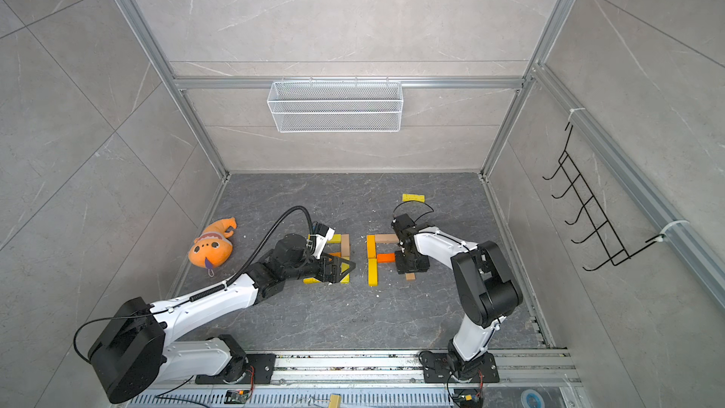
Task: Assemble the number 8 with building blocks
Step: Assemble the building block at the center of the board, then pick up the building block from the center of the board.
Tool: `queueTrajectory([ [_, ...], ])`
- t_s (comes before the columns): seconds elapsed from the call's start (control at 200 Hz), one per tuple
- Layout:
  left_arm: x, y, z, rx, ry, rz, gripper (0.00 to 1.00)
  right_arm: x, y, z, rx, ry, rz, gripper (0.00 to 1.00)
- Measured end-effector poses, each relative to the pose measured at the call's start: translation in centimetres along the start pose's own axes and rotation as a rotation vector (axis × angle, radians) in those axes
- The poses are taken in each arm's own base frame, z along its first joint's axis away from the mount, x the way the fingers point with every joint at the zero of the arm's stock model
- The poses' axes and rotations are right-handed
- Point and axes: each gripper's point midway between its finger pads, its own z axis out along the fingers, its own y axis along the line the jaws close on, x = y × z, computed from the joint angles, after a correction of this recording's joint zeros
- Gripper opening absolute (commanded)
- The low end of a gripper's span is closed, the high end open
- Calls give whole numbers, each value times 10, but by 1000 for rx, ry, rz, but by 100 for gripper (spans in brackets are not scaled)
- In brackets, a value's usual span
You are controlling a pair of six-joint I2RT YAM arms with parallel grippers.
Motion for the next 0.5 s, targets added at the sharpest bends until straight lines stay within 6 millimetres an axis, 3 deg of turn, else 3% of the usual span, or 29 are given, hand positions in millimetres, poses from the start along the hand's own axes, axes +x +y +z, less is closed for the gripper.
queueTrajectory([
  [0.115,0,0,0,-1,0,-5,99,-3,-2,-7,5,-28,6,55],
  [0.345,0,0,0,-1,0,-9,99,-18,-4,-43,-15,-151,40,57],
  [0.499,-1,-1,-1,1,-3,-9,99,-44,-4,-67,-38,-233,87,61],
])
